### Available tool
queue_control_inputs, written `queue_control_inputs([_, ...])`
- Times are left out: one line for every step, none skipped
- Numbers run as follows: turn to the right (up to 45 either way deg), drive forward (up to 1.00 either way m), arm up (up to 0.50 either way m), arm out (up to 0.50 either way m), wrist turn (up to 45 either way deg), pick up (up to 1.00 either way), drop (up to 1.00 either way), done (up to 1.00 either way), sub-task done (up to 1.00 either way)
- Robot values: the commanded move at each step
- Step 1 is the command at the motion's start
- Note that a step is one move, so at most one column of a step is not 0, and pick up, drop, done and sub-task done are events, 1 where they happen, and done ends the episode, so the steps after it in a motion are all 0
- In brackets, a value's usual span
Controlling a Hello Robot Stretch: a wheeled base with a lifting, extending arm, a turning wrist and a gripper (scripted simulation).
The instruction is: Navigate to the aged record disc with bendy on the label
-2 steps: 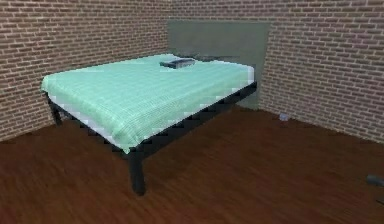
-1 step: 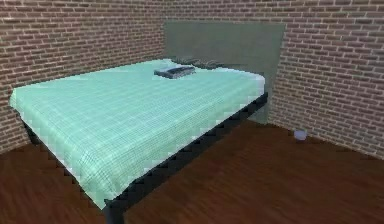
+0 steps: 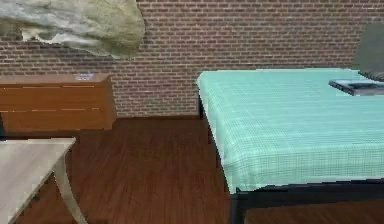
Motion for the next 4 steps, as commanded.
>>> queue_control_inputs([-24.0, 0.00, 0.00, 0.00, 0.0, 0.00, 0.00, 0.00, 0.00])
queue_control_inputs([0.0, 0.50, 0.00, 0.00, 0.0, 0.00, 0.00, 0.00, 0.00])
queue_control_inputs([-42.0, 0.00, 0.00, 0.00, 0.0, 0.00, 0.00, 0.00, 0.00])
queue_control_inputs([0.0, 0.00, 0.00, 0.00, 0.0, 0.00, 0.00, 1.00, 0.00])
